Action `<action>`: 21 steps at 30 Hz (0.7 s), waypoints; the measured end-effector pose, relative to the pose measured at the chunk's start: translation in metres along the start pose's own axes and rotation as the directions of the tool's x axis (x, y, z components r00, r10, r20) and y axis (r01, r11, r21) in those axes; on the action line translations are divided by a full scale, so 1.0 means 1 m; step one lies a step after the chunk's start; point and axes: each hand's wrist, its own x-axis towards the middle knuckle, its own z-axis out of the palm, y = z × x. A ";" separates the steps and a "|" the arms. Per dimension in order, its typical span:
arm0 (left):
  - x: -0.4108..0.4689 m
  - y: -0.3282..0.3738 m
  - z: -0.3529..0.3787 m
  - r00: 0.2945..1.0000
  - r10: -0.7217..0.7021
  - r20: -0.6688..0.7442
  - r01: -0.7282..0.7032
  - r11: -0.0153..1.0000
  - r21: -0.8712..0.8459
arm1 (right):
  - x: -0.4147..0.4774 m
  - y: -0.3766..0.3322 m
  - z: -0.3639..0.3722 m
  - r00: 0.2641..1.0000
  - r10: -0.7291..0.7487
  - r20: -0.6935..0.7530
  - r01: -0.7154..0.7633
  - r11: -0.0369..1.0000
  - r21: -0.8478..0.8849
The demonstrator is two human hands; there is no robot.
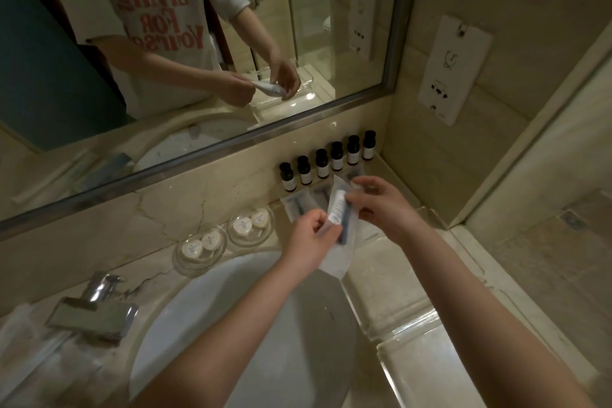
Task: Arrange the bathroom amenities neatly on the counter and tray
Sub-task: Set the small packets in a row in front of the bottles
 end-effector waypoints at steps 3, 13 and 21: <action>0.011 -0.007 0.015 0.999 -0.030 0.016 0.029 0.999 0.045 | 0.007 0.005 -0.010 0.998 0.008 -0.056 -0.005 0.999 0.051; 0.064 -0.026 0.013 0.999 0.037 0.012 -0.038 0.872 0.488 | 0.077 -0.034 -0.073 0.939 -0.247 -0.238 0.047 0.780 -0.624; 0.072 -0.041 0.002 0.985 -0.023 0.170 -0.118 0.629 0.769 | 0.124 -0.014 -0.081 0.966 -0.248 -0.071 0.100 0.611 -0.785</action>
